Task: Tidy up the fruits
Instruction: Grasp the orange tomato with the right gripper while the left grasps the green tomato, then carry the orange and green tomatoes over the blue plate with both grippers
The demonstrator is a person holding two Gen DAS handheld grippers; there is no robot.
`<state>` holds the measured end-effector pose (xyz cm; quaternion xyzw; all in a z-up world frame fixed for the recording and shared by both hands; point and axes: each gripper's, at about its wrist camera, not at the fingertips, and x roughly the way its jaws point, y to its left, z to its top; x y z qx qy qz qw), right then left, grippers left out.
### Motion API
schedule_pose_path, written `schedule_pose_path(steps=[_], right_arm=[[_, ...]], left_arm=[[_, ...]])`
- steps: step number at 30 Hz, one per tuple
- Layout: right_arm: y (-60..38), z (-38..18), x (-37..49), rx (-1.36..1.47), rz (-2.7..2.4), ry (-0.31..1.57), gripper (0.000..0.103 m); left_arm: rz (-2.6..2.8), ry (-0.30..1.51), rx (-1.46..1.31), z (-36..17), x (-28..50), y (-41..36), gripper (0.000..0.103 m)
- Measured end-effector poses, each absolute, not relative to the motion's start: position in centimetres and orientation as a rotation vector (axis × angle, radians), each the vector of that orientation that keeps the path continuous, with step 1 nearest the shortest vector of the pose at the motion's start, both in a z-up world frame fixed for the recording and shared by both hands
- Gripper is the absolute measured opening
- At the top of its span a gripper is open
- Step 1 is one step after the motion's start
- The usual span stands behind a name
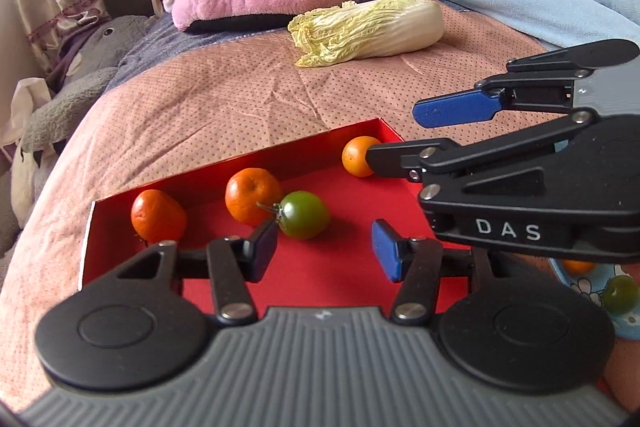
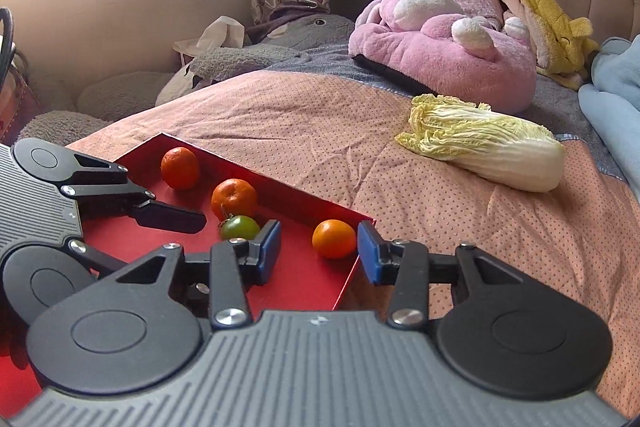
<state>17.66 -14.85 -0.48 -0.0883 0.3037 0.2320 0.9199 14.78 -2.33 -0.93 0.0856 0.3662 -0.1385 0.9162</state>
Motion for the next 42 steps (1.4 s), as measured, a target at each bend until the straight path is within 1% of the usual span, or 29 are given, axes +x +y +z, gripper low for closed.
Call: schedule_pose_path(steps=[6, 8, 10, 11, 22, 29, 30, 33, 42], right_arm=[[-14.7, -1.3, 19.1, -0.207, 0.471, 0.639, 0.049], [-14.5, -1.7, 19.5, -0.221, 0.482, 0.655, 0.049], [-14.2, -1.9, 19.9, -0.224, 0.486, 0.665, 0.049], [-14.1, -2.0, 20.2, -0.228, 0.49, 0.674, 0.049], [-11.0, -2.8, 22.2, -0.373, 0.48, 0.741, 0.049], [-8.9, -4.7, 21.6, -0.601, 0.456, 0.68, 0.048], [-9.2, -4.7, 21.7, -0.589, 0.456, 0.678, 0.047], [-9.4, -4.7, 21.4, -0.616, 0.445, 0.653, 0.037], [-12.5, -2.2, 20.0, -0.259, 0.485, 0.726, 0.037]], left_arm=[[-0.232, 0.786, 0.149, -2.4, 16.7, -1.7, 0.054], [-0.226, 0.775, 0.149, -2.5, 16.9, -1.7, 0.051], [-0.244, 0.766, 0.158, -2.4, 16.9, -1.9, 0.04], [-0.255, 0.765, 0.16, -2.4, 16.9, -2.0, 0.038], [-0.229, 0.797, 0.128, -2.0, 15.6, -0.5, 0.037], [-0.213, 0.802, 0.122, -2.0, 15.0, 0.4, 0.037], [-0.215, 0.8, 0.124, -2.0, 14.9, 0.5, 0.037], [-0.221, 0.796, 0.123, -2.0, 14.9, 0.6, 0.037], [-0.221, 0.798, 0.116, -1.8, 14.8, 0.6, 0.037]])
